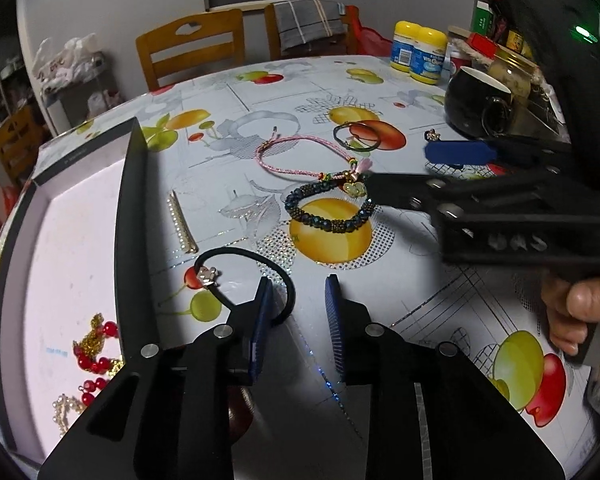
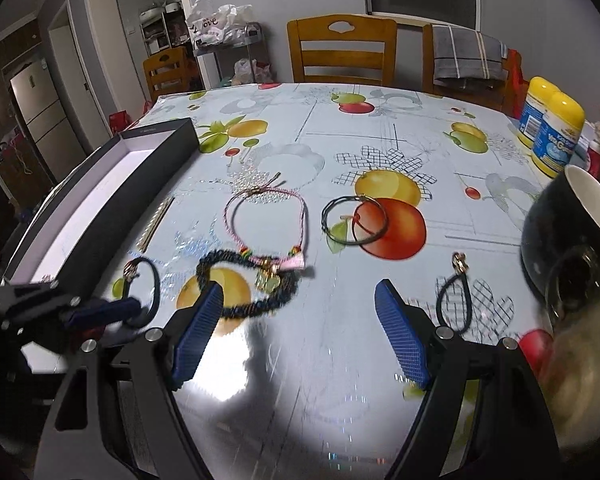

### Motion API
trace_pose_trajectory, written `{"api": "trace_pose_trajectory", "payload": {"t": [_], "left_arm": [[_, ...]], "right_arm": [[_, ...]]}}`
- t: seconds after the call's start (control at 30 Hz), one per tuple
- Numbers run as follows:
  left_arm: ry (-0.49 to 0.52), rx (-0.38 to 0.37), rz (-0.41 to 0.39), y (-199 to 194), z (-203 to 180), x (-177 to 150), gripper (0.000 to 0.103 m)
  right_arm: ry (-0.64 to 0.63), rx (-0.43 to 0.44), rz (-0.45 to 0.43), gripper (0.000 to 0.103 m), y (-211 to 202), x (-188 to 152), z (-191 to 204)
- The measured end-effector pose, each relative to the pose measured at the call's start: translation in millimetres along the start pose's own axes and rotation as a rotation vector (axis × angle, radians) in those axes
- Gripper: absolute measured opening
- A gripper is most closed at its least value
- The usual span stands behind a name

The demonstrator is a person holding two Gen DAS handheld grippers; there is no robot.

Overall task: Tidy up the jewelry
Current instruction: 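Grasp the black hair tie with the left gripper while the right gripper grasps the beaded bracelet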

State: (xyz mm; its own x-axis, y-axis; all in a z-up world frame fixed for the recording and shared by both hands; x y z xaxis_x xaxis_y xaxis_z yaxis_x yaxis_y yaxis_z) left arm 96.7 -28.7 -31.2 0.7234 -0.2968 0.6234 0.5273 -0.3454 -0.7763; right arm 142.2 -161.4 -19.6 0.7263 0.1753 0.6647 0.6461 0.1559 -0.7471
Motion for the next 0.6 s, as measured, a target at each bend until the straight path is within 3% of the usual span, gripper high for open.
{"api": "trace_pose_trajectory", "payload": {"t": [0.07, 0.13, 0.27, 0.37, 0.43, 0.5, 0.6], "left_arm": [[0.022, 0.023, 0.004, -0.1, -2.8, -0.3, 0.021], [0.033, 0.041, 0.009, -0.4, -4.5, -1.4, 0.003], [0.012, 0.021, 0.003, -2.0, 0.0, -2.1, 0.003], [0.001, -0.003, -0.004, -5.2, 0.7, -3.6, 0.002], [-0.006, -0.016, -0.016, -9.2, 0.9, -4.0, 0.002], [-0.014, -0.028, -0.034, -16.5, 1.0, -3.4, 0.002], [-0.028, -0.052, -0.05, -24.7, 2.0, -1.6, 0.002]], "right_arm": [[-0.01, -0.01, 0.017, 0.071, 8.1, 4.0, 2.3], [-0.017, -0.016, 0.037, 0.065, 15.1, 5.9, 4.6], [-0.043, -0.037, 0.059, 0.058, 20.7, 5.5, 9.9], [-0.082, -0.063, 0.056, 0.045, 19.1, 2.7, 15.6], [-0.107, -0.056, 0.051, 0.022, 14.5, -1.7, 19.2], [-0.132, -0.068, 0.048, 0.007, 9.7, -6.6, 21.8], [-0.147, -0.072, 0.047, 0.007, 2.0, -14.8, 21.2]]}}
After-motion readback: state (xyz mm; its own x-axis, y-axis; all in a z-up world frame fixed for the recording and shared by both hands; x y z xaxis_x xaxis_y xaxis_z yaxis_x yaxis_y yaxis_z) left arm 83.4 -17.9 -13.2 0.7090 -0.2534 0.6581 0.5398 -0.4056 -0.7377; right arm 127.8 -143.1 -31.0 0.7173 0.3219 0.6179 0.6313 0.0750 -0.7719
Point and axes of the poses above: each gripper's, at about its wrist camera, not at the fingertips, and y roughly the way its jaws point, z to its left, x to its top, the point moved 1 cm from there along y, roughly the way its jaws point, and after that the axes turned 9 degrees about -x, right-handed, at the moved point
